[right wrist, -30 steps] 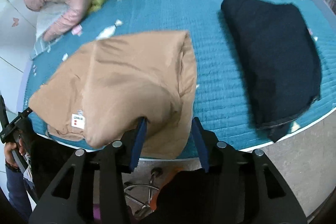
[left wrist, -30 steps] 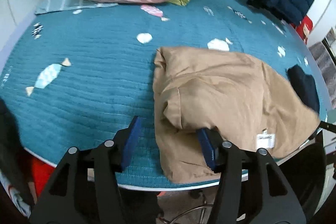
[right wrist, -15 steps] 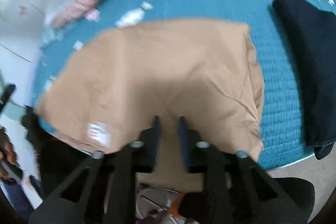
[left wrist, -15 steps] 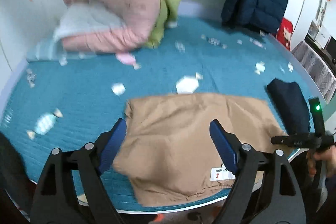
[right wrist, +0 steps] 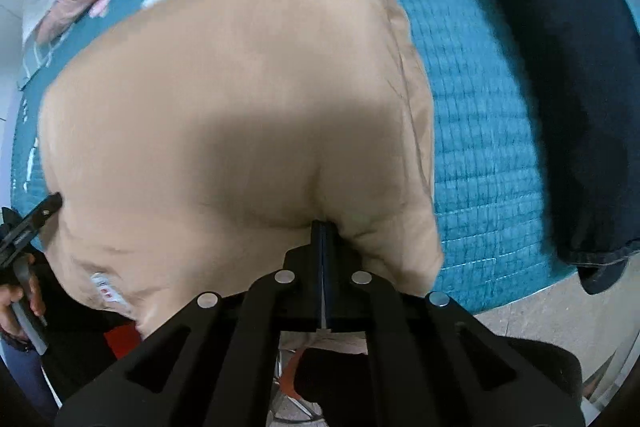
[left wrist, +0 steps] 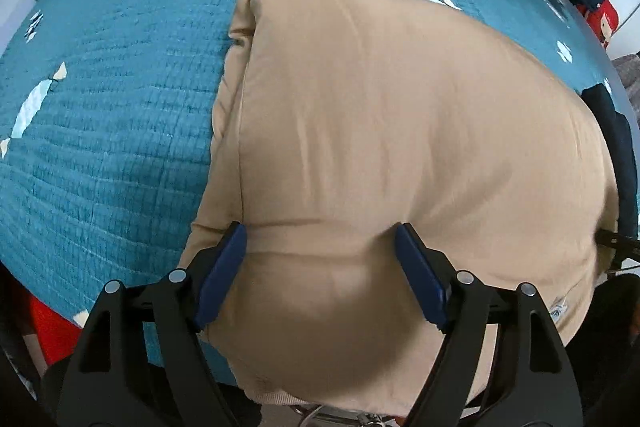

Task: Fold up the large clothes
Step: 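Open both tools and press the folded jacket flat on the bed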

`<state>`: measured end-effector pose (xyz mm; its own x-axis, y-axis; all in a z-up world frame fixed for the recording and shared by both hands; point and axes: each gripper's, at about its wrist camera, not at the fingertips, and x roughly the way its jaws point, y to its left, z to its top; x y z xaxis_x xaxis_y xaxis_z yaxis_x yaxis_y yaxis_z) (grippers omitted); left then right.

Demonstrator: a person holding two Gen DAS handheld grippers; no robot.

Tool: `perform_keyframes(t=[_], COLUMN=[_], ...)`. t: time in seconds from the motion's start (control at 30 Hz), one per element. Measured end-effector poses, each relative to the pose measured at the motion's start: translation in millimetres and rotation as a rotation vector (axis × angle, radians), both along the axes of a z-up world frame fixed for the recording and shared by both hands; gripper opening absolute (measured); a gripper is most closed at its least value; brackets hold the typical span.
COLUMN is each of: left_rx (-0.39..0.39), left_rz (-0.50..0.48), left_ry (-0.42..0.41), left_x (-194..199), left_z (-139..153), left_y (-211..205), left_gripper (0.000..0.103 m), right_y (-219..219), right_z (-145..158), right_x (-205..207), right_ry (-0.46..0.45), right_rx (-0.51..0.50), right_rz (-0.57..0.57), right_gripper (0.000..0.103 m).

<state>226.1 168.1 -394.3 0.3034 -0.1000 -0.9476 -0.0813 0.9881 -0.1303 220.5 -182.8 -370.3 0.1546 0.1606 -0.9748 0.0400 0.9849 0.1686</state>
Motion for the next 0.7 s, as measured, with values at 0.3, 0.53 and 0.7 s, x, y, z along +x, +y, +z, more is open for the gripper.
perform_keyframes(t=[0.3,0.53,0.7], left_rx=[-0.053,-0.22,-0.231], left_rz=[0.009,0.12,0.206], left_ry=[-0.026,-0.076,-0.06], left_x=[-1,-13,-9], left_z=[6,29,29], left_y=[6,43,74], left_gripper=[0.08,0.08,0.087], right_y=[87,132,141], right_z=[49,15,-31], right_x=[38,89,111], right_ry=[-0.185,-0.132,-0.049], right_rx=[0.278,0.274,0.212], right_rz=[0.063,0.025,-0.013], right_gripper=[0.002,0.001,0.0])
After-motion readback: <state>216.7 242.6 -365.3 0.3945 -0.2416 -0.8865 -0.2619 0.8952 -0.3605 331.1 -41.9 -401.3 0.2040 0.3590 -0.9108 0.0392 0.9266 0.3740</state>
